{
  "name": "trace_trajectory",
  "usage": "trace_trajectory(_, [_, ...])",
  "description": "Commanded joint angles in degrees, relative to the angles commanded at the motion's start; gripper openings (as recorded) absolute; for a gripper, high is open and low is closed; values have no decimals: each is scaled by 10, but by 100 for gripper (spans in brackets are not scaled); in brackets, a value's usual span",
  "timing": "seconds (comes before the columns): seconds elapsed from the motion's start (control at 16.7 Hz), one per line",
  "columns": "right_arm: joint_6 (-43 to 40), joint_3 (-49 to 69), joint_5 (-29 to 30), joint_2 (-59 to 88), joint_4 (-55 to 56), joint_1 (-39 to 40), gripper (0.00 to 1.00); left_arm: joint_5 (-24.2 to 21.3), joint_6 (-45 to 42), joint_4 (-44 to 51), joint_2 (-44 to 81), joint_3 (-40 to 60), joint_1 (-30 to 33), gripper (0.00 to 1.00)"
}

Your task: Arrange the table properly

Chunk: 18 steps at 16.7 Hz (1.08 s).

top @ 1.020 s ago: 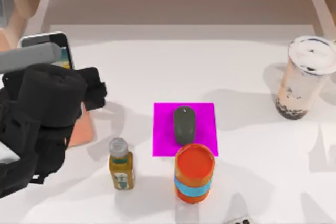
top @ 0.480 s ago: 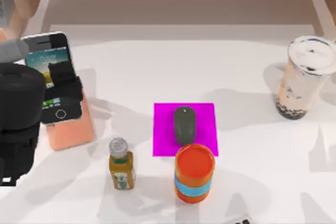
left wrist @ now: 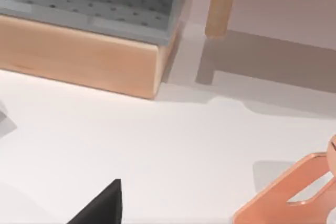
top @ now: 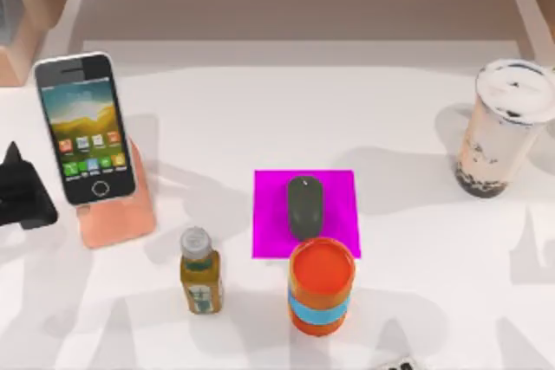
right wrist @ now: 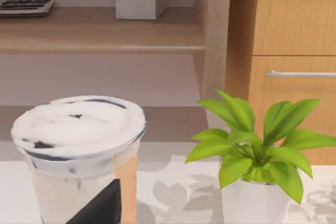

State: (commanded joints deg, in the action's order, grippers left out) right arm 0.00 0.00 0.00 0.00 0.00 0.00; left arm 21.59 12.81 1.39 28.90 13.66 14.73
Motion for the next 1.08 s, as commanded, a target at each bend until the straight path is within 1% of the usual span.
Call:
trace_trajectory(0.18, [0,0,0,0,0,0,100,-94,-57,-3,-138,-62,-63,100])
trace_trajectory(0.3, [0,0,0,0,0,0,100,-149,-89,-7,-211,-96,-100,100])
trace_trajectory(0.48, [0,0,0,0,0,0,100,-204,-121,-12,-276,-130,-139,100])
trace_trajectory(0.6, [0,0,0,0,0,0,100,-216,-128,-14,-289,-137,-147,100])
trace_trajectory(0.9, [0,0,0,0,0,0,100,-216,-128,-14,-289,-137,-147,100])
trace_trajectory(1.08, [3,-7,1,35,34,6,100,-216,-128,-14,-289,-137,-147,100])
